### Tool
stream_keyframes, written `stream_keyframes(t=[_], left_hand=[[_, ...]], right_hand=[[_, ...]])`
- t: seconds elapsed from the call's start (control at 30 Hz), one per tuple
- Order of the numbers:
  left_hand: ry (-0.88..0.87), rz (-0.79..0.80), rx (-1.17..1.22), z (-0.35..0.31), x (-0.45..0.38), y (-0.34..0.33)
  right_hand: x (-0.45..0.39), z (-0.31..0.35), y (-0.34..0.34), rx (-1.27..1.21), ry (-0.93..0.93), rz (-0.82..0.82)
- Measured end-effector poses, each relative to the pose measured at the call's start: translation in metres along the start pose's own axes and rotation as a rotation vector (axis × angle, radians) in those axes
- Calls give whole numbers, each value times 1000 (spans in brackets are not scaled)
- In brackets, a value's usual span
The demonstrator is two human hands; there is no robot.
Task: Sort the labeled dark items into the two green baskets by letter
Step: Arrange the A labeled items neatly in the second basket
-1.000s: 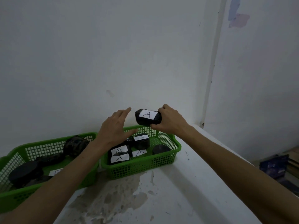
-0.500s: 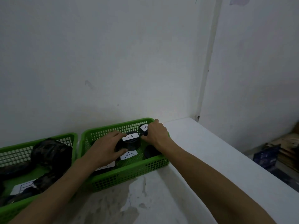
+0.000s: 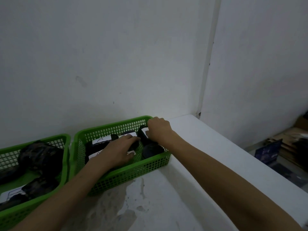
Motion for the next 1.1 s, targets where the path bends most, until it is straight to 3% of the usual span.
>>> stream_keyframes(t=[0.23, 0.6, 0.8, 1.1], left_hand=[[-153, 140, -84, -48, -28, -15], [-130, 341, -165, -63, -50, -33], [-39, 382, -7, -52, -44, -25], [98, 207, 517, -23, 0, 68]], right_hand=[[26, -41, 43, -2, 47, -140], [50, -67, 40, -79, 29, -97], [58, -77, 45, -91, -3, -113], [71, -42, 72, -118, 96, -79]])
Point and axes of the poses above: each hand's wrist, its own x-axis away from the middle knuckle, its own y-axis out of the back of the hand, z = x × y, the point moved 10 cm from there along -x, towards the middle knuckle, and after that the axes turned 2 degrees about -y, right-handed, at the moved point
